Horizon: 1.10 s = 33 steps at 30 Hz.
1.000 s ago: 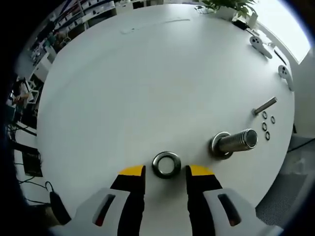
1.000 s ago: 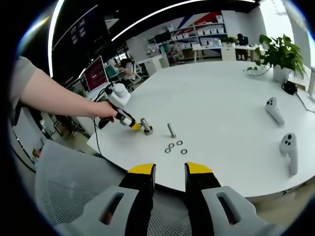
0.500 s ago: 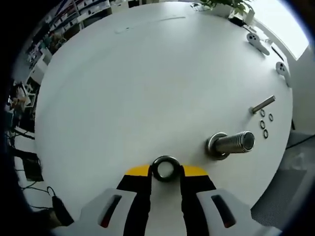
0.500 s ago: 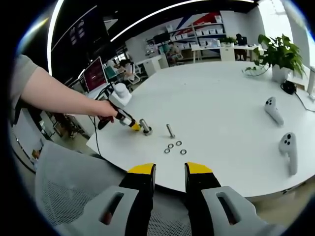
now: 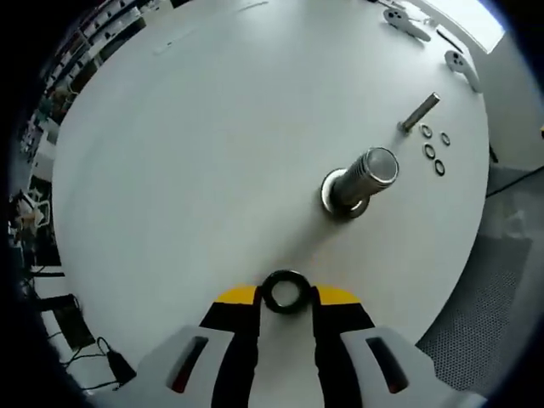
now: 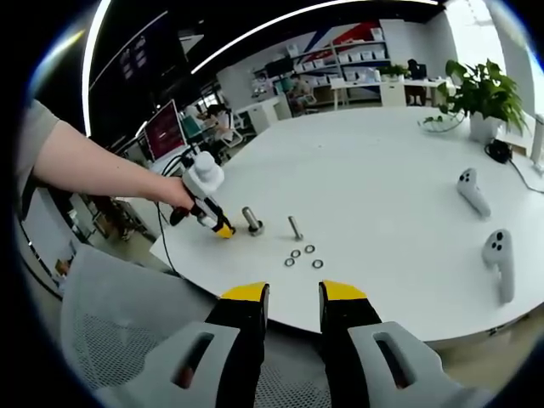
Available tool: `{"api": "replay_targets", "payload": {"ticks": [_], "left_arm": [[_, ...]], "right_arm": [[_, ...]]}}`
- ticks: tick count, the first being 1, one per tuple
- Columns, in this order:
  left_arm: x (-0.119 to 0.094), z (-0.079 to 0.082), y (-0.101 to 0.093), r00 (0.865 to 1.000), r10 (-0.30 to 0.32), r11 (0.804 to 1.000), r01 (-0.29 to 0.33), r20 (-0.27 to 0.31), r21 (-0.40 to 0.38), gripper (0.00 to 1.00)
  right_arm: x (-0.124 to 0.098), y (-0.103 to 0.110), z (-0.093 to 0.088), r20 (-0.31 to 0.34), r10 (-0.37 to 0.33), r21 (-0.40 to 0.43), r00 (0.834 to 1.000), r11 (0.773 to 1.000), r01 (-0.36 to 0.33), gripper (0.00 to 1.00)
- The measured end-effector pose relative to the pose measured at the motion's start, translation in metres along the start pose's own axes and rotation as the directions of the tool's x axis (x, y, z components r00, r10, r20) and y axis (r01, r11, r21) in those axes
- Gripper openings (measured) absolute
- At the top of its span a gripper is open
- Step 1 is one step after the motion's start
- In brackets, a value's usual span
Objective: Place the washer onto the threaded stud by aligning its center hole with the stud, sliding it down to the base, and recovering from edge contact or off-axis alignment until the washer reaches the visible bottom stop.
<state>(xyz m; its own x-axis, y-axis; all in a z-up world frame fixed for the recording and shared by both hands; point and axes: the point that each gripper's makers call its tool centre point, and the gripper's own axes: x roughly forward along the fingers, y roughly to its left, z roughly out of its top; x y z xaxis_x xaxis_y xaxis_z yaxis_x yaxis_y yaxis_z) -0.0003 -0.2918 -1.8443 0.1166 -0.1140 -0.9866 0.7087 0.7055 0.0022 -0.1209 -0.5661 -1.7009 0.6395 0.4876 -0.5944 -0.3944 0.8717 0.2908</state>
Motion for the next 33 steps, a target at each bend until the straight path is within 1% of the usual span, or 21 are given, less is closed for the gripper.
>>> {"api": "replay_targets", "payload": {"ticks": [5,8,10,16,17,19,20,21,22,23,25,30,32,33], "left_arm": [[0.002,0.0008,0.0028,1.0,0.008,1.0,-0.008,0.002,0.011,0.24],[0.0033,0.0005,0.0042,1.0,0.0,0.999,0.0,-0.007,0.037,0.27],[0.0036,0.001,0.0063,1.0,-0.001,0.999,0.001,-0.008,0.036,0.27],[0.0063,0.0011,0.0073,1.0,-0.004,0.999,0.005,-0.026,0.041,0.24],[0.0062,0.0011,0.0069,1.0,-0.005,0.999,0.006,-0.027,0.04,0.21],[0.0051,0.0005,0.0047,0.999,0.004,0.998,-0.001,-0.035,0.066,0.21],[0.0043,0.0012,0.0049,1.0,0.01,0.995,-0.008,-0.02,0.095,0.2],[0.0034,-0.0001,0.004,1.0,0.009,0.998,-0.008,-0.006,0.059,0.2],[0.0032,0.0001,0.0037,1.0,0.012,0.999,-0.012,0.006,0.043,0.2],[0.0037,-0.0003,0.004,1.0,0.018,0.999,-0.019,0.021,0.048,0.2],[0.0043,-0.0006,0.0054,0.999,0.024,1.0,-0.024,0.032,0.004,0.2],[0.0048,-0.0002,0.0053,1.0,0.017,1.0,-0.017,0.026,-0.004,0.19],[0.0047,-0.0013,0.0001,1.0,-0.012,1.0,0.012,0.019,0.008,0.19],[0.0036,-0.0026,-0.0023,1.0,-0.015,1.0,0.014,0.017,0.019,0.19]], "right_arm": [[-0.0001,0.0,-0.0002,0.001,0.0,0.002,1.0,1.0,0.0,0.26],[-0.0002,0.0001,0.0001,0.002,0.0,0.002,1.0,1.0,0.0,0.26],[-0.0002,0.0,-0.0003,0.001,0.0,0.002,1.0,1.0,0.0,0.26],[-0.0007,-0.0002,-0.0001,0.003,-0.001,0.004,1.0,1.0,0.001,0.26],[-0.0007,-0.0003,0.0,0.003,-0.001,0.004,1.0,1.0,0.001,0.26],[-0.0007,-0.0003,0.0001,0.003,-0.002,0.004,1.0,1.0,0.002,0.26],[-0.0008,-0.0004,0.0001,0.004,-0.002,0.004,1.0,1.0,0.002,0.26],[-0.0009,-0.0005,0.0001,0.004,-0.002,0.005,1.0,1.0,0.002,0.26],[-0.0009,-0.0004,0.0003,0.005,-0.001,0.005,1.0,1.0,0.001,0.26],[-0.0009,-0.0003,0.0005,0.006,-0.001,0.004,1.0,1.0,0.001,0.26],[-0.0007,0.0001,0.0006,0.005,0.001,0.003,1.0,1.0,-0.001,0.26],[-0.0006,0.0005,0.001,0.005,0.002,0.0,1.0,1.0,-0.002,0.26],[-0.0005,0.0007,0.001,0.005,0.004,0.0,1.0,1.0,-0.004,0.26],[-0.0004,0.0007,0.001,0.005,0.004,-0.001,1.0,1.0,-0.004,0.26]]}}
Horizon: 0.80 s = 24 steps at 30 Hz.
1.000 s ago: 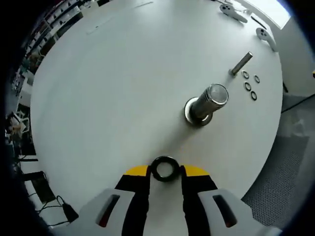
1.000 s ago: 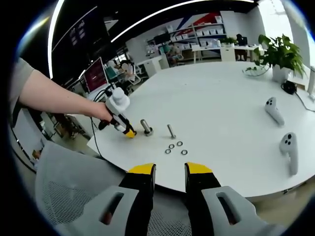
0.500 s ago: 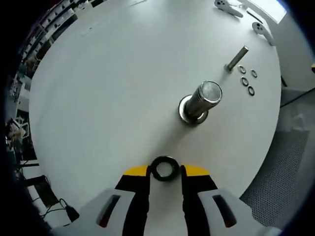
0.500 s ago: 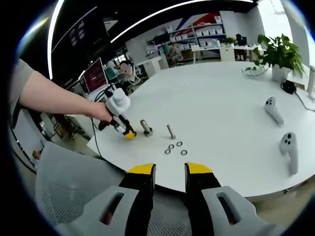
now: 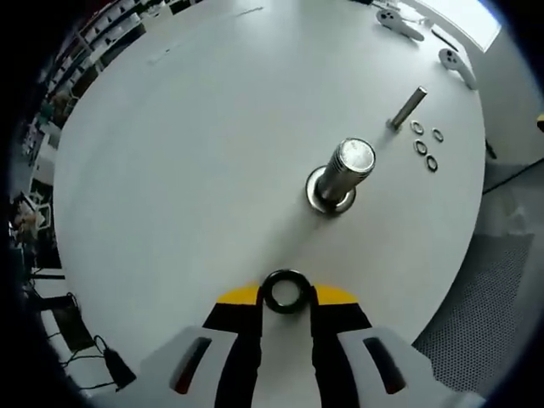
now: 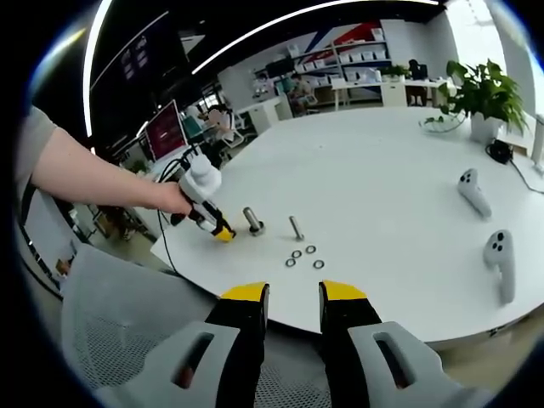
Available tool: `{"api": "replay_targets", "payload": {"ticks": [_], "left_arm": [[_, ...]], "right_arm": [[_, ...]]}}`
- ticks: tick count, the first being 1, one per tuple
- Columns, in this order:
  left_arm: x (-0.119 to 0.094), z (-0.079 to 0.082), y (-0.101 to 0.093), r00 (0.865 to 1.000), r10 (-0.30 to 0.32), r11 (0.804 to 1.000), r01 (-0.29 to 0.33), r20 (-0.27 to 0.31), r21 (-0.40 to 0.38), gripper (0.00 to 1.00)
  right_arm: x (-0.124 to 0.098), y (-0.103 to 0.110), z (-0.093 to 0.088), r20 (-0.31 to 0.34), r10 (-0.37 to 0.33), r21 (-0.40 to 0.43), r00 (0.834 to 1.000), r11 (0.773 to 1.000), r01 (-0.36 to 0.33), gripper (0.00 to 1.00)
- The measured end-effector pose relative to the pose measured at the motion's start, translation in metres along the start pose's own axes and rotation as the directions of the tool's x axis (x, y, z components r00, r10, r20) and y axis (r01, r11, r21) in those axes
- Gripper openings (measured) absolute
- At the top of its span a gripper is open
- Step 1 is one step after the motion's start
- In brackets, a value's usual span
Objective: Place the washer onto the threaded stud by aligning its center hole with the stud, sliding it down to the base, and recovering from edge contact or off-axis alignment until the washer reaches the visible bottom stop.
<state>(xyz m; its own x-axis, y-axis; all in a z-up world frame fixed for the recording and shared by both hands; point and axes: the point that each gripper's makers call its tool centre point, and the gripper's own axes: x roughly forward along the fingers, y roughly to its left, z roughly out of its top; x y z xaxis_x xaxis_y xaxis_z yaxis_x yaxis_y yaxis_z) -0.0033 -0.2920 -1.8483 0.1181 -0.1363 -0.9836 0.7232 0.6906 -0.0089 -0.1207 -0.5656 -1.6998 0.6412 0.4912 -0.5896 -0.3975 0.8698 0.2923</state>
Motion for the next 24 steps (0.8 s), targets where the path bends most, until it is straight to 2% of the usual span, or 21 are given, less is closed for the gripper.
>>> {"api": "replay_targets", "payload": {"ticks": [3,5,11,15,19,24], "left_arm": [[-0.002,-0.004,-0.004,1.0,0.008,0.999,-0.008,-0.003,0.053,0.19],[-0.003,-0.007,-0.008,1.0,0.006,0.998,-0.006,-0.003,0.06,0.19],[-0.014,0.0,0.001,1.0,0.009,0.997,-0.011,0.016,0.073,0.19],[-0.031,0.019,-0.001,0.998,0.0,0.996,-0.006,0.07,0.089,0.19],[-0.047,0.036,-0.007,0.996,0.003,0.985,-0.018,0.088,0.172,0.19],[-0.06,0.049,-0.007,0.994,0.005,0.98,-0.026,0.11,0.195,0.19]], "right_arm": [[0.0,0.001,0.0,-0.004,0.003,-0.005,1.0,1.0,-0.003,0.26],[0.0,0.001,0.0,-0.003,0.003,-0.003,1.0,1.0,-0.003,0.26],[0.0,0.001,0.001,0.002,0.003,-0.003,1.0,1.0,-0.003,0.26],[0.001,0.002,0.001,0.0,0.008,-0.007,1.0,1.0,-0.008,0.26],[0.001,0.002,0.001,0.002,0.01,-0.007,1.0,1.0,-0.01,0.26],[0.001,0.002,0.001,0.004,0.011,-0.004,1.0,1.0,-0.011,0.26]]}}
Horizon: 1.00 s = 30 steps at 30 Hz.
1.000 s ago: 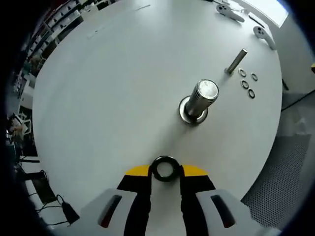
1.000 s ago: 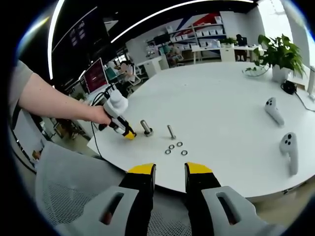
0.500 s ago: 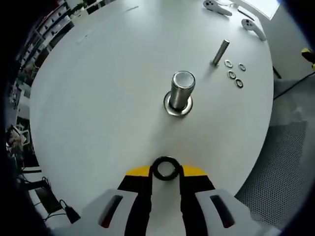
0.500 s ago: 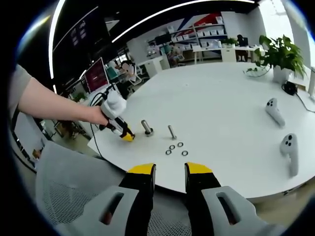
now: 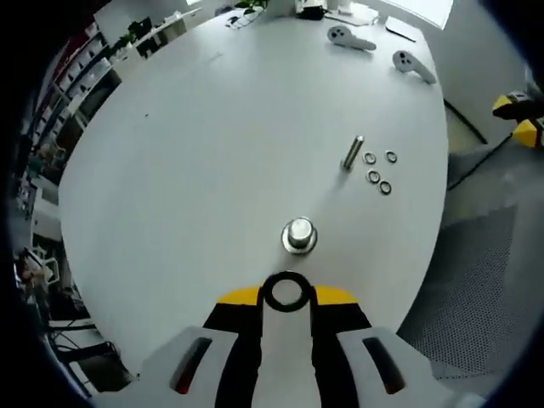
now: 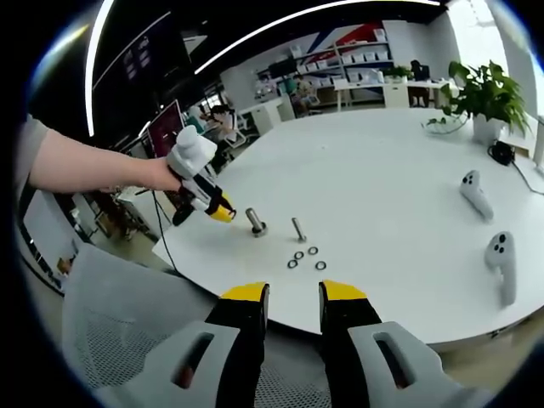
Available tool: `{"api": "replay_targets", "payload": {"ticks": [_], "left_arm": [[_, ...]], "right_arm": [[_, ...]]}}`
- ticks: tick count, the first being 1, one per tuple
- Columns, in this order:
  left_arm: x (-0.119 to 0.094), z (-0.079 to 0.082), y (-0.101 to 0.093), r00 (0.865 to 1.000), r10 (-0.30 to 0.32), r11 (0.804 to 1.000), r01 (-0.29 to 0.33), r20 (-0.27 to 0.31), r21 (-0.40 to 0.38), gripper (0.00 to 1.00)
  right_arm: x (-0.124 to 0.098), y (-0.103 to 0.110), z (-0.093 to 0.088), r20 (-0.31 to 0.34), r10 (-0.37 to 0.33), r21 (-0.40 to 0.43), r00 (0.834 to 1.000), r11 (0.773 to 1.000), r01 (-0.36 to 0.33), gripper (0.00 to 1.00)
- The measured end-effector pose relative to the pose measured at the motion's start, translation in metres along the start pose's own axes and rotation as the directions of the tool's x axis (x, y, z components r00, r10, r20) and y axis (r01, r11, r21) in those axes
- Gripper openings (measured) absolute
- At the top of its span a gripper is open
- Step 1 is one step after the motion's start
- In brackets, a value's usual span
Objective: Place the washer onto the threaded stud by aligning its center hole with the stud, sliding it down to the base, and recovering from edge contact or off-axis alignment until the washer reaches the visible bottom stop.
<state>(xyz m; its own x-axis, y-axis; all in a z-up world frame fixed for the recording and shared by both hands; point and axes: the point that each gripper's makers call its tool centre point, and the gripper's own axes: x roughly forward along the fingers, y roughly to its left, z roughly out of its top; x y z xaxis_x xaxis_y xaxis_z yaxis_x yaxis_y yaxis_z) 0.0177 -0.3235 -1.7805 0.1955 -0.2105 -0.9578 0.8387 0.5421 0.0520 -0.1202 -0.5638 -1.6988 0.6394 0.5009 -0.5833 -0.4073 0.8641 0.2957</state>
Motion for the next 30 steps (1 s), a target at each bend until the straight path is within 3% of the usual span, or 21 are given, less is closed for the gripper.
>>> {"api": "replay_targets", "payload": {"ticks": [8,17,30], "left_arm": [[-0.006,0.02,-0.005,1.0,-0.006,0.999,0.005,0.025,0.035,0.19],[0.003,0.037,-0.015,1.0,-0.019,0.997,0.018,0.02,0.079,0.19],[0.014,0.038,-0.014,1.0,-0.017,0.991,0.019,-0.015,0.13,0.19]], "right_arm": [[0.0,0.0,0.0,0.002,0.001,0.0,1.0,1.0,-0.001,0.26],[0.0,-0.001,0.001,0.005,-0.002,0.002,1.0,1.0,0.002,0.26],[0.0,-0.001,0.003,0.014,-0.007,0.007,1.0,1.0,0.007,0.26]]}}
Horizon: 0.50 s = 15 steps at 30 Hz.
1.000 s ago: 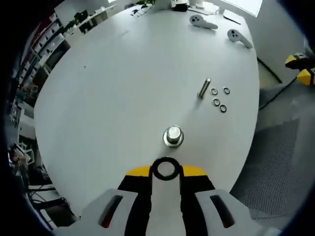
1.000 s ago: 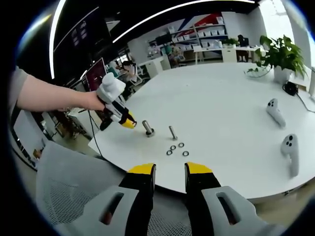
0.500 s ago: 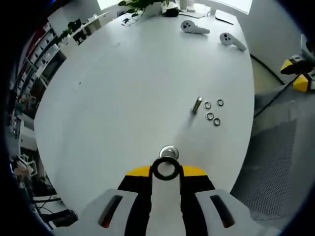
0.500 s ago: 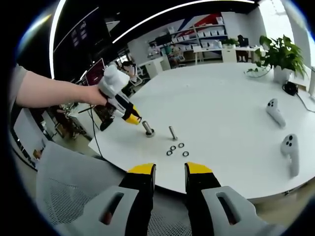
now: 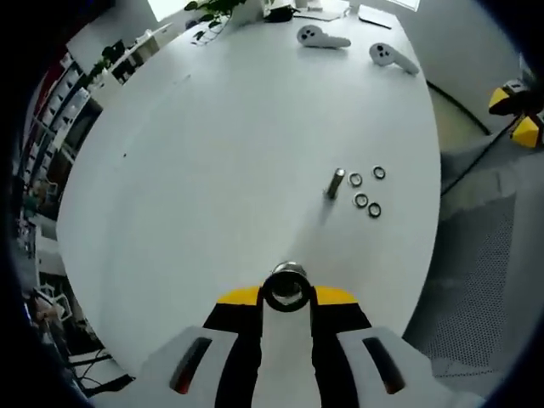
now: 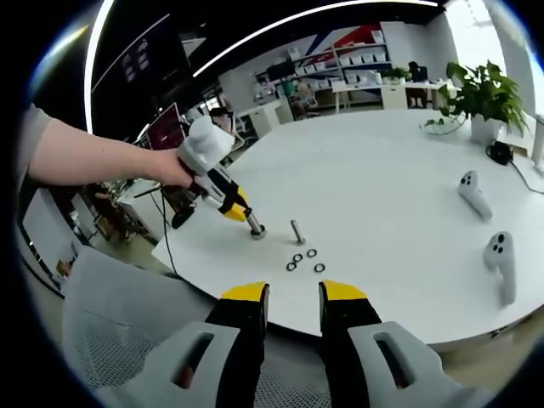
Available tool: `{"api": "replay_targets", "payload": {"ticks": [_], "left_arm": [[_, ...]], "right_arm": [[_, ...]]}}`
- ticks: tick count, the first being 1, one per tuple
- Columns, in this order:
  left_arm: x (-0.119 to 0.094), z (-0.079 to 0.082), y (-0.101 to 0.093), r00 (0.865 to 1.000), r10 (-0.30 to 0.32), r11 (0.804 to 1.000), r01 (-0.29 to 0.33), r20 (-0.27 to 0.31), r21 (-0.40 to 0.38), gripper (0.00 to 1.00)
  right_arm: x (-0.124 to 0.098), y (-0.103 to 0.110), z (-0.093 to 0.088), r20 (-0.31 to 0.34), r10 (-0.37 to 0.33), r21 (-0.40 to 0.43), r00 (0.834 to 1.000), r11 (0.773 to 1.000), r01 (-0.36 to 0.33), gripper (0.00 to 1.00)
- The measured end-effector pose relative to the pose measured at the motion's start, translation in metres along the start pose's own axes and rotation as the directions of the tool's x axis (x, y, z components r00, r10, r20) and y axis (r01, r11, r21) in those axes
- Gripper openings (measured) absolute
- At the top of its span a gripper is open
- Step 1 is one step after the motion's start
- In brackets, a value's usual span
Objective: Place the washer onto the threaded stud by aligning its center hole with the stud, sliding it down to the base, and recovering from edge contact or off-axis alignment until the washer reaches the visible bottom stop.
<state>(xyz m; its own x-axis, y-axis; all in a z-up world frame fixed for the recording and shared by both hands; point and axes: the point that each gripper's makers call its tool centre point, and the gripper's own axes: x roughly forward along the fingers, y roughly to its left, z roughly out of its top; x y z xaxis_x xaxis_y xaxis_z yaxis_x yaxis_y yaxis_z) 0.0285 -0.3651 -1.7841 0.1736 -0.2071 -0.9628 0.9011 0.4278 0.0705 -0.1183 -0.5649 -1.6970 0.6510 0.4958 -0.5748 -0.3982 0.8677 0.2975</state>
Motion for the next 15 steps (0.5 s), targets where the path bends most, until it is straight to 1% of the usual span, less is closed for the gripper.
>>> {"api": "replay_targets", "payload": {"ticks": [3,7,11,13,15], "left_arm": [[0.002,0.0,0.001,1.0,0.001,1.0,-0.001,-0.004,0.008,0.19],[0.006,0.003,0.0,1.0,-0.002,1.0,0.003,-0.009,0.018,0.19],[0.006,0.01,0.004,1.0,-0.001,1.0,0.001,0.002,0.017,0.19],[0.006,0.011,0.005,1.0,-0.006,1.0,0.006,-0.003,0.015,0.19],[0.005,0.01,0.003,1.0,-0.009,0.999,0.01,-0.017,0.031,0.19]], "right_arm": [[0.0,-0.001,0.001,0.005,-0.002,0.003,1.0,1.0,0.002,0.26],[-0.001,-0.001,0.001,0.008,-0.005,0.003,1.0,1.0,0.005,0.26],[-0.001,-0.001,0.001,0.009,-0.008,0.005,1.0,1.0,0.008,0.26],[-0.001,-0.002,0.001,0.01,-0.009,0.007,1.0,1.0,0.009,0.26],[-0.001,-0.002,0.002,0.011,-0.011,0.008,1.0,1.0,0.011,0.26]]}}
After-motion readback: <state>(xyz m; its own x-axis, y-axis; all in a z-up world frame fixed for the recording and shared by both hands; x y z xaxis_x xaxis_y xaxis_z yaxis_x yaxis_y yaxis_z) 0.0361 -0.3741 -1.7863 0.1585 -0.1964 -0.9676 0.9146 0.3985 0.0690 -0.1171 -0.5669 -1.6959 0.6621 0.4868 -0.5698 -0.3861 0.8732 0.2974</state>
